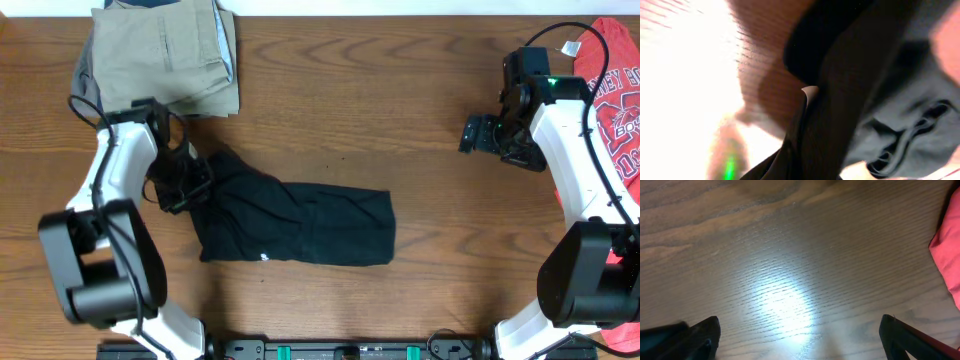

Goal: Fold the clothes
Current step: 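Fold the left end rightward over the shirt with the left gripper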

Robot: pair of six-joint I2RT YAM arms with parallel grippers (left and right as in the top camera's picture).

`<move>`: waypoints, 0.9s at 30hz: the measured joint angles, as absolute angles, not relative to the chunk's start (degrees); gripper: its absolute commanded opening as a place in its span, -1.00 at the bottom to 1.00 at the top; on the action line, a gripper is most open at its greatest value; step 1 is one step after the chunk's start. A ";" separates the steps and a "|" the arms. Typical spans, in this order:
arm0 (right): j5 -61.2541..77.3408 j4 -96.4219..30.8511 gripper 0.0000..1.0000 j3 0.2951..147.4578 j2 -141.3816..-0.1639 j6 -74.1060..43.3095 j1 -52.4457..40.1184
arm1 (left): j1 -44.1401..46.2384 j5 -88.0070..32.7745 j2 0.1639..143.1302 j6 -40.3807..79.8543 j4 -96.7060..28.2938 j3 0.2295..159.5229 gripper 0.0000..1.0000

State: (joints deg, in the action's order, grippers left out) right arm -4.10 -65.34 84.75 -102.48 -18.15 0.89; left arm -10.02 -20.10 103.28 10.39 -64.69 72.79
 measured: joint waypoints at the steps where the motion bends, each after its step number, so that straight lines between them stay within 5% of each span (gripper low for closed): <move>1: -4.12 -65.36 0.99 84.75 -102.48 -18.15 0.89 | -9.63 -19.73 101.47 10.61 -64.95 73.01 -0.88; 14: -4.12 -65.36 0.99 84.75 -102.48 -18.15 0.89 | 9.96 -18.85 79.57 17.06 -66.46 73.14 -0.88; 27: -4.10 -65.36 0.99 84.75 -102.48 -18.15 0.89 | 29.67 -18.83 87.88 25.91 -58.83 73.10 -0.88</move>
